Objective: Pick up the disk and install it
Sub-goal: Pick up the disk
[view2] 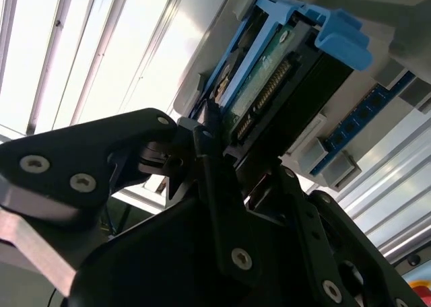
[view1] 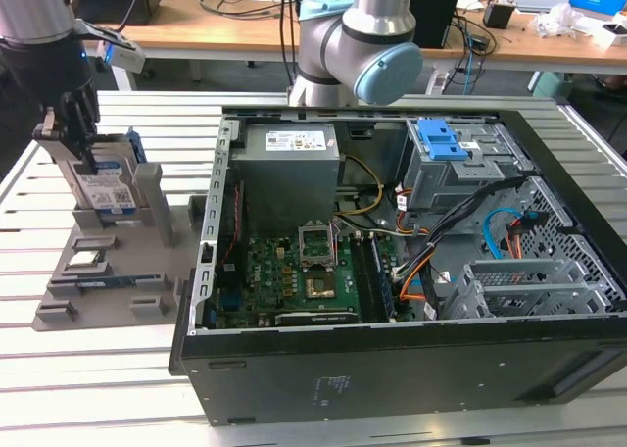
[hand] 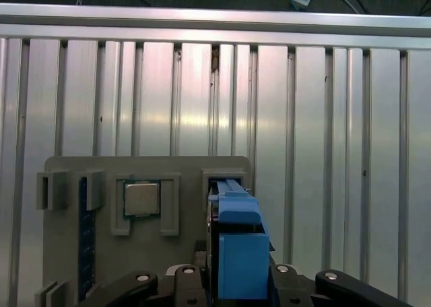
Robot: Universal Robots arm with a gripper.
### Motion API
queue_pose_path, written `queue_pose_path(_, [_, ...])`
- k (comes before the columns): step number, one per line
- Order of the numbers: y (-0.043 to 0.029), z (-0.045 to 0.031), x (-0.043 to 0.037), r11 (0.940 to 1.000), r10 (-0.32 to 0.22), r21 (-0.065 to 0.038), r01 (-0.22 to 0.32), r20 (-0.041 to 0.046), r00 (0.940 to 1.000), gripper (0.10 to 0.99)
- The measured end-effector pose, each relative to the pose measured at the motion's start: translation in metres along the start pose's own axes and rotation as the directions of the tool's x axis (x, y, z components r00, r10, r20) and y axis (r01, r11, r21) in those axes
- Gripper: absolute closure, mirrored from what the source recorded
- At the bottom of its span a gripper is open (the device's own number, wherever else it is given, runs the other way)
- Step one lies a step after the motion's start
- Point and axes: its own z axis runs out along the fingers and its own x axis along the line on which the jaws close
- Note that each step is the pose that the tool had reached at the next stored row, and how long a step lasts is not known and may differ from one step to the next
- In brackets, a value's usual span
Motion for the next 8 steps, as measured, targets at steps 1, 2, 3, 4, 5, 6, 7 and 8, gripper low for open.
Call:
queue_pose_path(1, [0.0001, -0.0018, 0.0, 1.0, 0.0, 0.0, 0.0, 0.0, 1.0, 0.722])
queue_pose_path(2, [0.0002, -0.0037, 0.0, 1.0, 0.0, 0.0, 0.0, 0.0, 1.0, 0.722])
queue_pose_path(3, [0.0002, -0.0053, 0.0, 1.0, 0.0, 0.0, 0.0, 0.0, 1.0, 0.722])
queue_pose_path(4, [0.0003, -0.0071, 0.0001, 1.0, 0.0, 0.0, 0.0, 0.0, 1.0, 0.722])
queue_pose_path(5, [0.0004, -0.0085, 0.0001, 1.0, 0.0, 0.0, 0.0, 0.0, 1.0, 0.722])
queue_pose_path(6, [0.0005, -0.0099, 0.0001, 1.0, 0.0, 0.0, 0.0, 0.0, 1.0, 0.722])
queue_pose_path(7, [0.0005, -0.0113, 0.0001, 1.0, 0.0, 0.0, 0.0, 0.0, 1.0, 0.722])
queue_pose_path(8, [0.0006, -0.0129, 0.0001, 1.0, 0.0, 0.0, 0.0, 0.0, 1.0, 0.722])
